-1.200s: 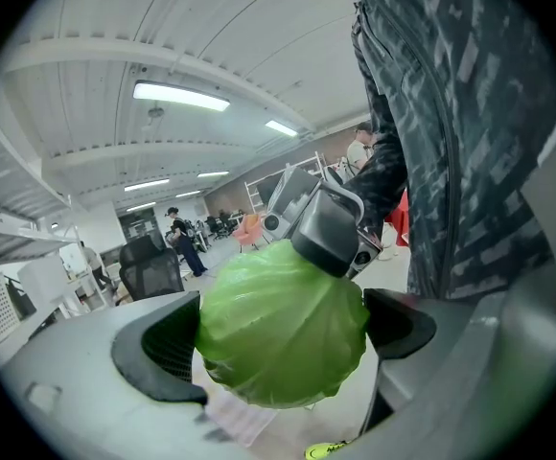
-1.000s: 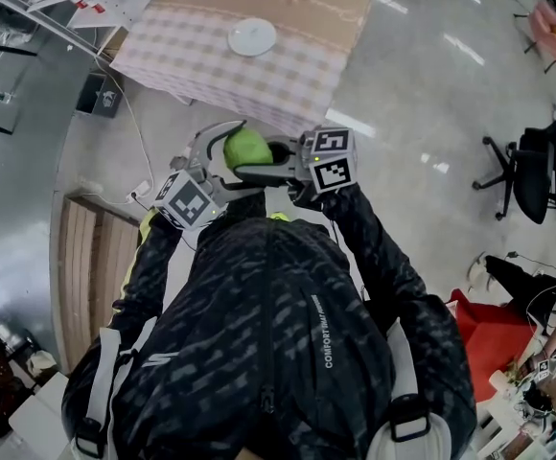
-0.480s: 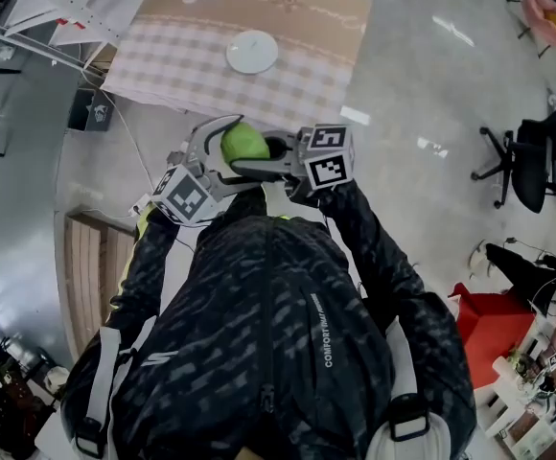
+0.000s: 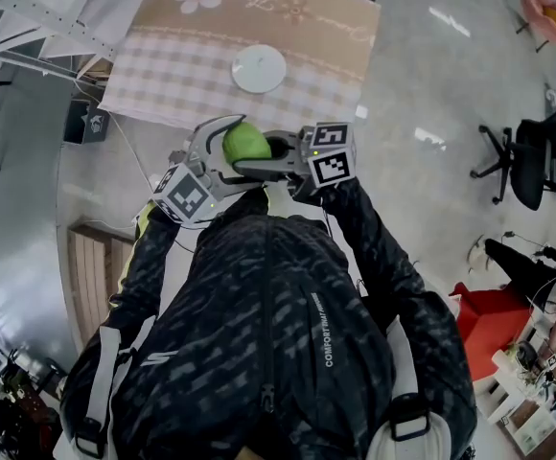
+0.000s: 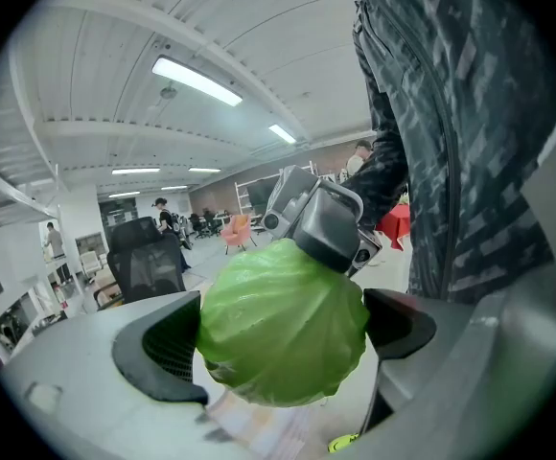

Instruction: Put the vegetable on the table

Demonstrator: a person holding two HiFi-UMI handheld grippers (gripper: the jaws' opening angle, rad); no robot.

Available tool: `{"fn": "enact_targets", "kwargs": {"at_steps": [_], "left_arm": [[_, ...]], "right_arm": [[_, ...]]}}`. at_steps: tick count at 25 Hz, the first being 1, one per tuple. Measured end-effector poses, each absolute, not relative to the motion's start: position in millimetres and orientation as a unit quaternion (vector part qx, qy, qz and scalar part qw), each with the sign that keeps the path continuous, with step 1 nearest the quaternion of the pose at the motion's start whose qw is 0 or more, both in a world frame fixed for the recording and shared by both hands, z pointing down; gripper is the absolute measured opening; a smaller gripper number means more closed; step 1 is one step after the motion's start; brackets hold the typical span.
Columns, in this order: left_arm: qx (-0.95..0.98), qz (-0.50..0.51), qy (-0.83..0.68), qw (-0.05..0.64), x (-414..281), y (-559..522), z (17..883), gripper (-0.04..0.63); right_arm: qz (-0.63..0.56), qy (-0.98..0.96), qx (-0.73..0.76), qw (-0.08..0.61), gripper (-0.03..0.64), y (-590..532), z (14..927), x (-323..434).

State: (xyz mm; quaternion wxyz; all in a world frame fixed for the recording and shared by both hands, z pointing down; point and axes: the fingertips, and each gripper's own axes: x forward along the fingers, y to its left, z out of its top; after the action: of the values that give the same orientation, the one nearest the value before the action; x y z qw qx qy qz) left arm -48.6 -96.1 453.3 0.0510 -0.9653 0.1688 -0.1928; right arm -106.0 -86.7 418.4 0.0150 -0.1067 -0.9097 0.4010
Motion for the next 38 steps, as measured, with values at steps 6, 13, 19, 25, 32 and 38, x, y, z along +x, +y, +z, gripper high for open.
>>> {"fn": "enact_targets", "kwargs": {"at_steps": [6,13,19,25,32,38], "left_arm": [[-0.971,-0.181,0.152,0.040,-61,-130,458,0.509],[-0.971,-0.191,0.142,0.028,-77,-164,476,0.509],[-0.965,-0.215,0.151,0.009,-81,-181,502,0.509],[-0.962,-0.228,0.148,-0.014,-77,-190,525,0.509],[-0.956,-0.243,0.157,-0.041,-81,-207,547,0.509],[-0.950,-0.259,0.164,-0.064,-83,-223,566,0.509]], "right_arm": [[0.405,-0.905,-0.129,0.010,0.158,-119,422,-116],[0.412,-0.906,-0.097,0.019,0.224,-156,442,-120],[0.409,-0.910,-0.030,0.052,0.193,-179,474,-114],[0.422,-0.904,0.001,0.073,0.204,-188,496,-110],[0.446,-0.892,0.032,0.072,0.210,-210,518,-97],[0.457,-0.885,0.044,0.075,0.186,-227,533,-93]]}}
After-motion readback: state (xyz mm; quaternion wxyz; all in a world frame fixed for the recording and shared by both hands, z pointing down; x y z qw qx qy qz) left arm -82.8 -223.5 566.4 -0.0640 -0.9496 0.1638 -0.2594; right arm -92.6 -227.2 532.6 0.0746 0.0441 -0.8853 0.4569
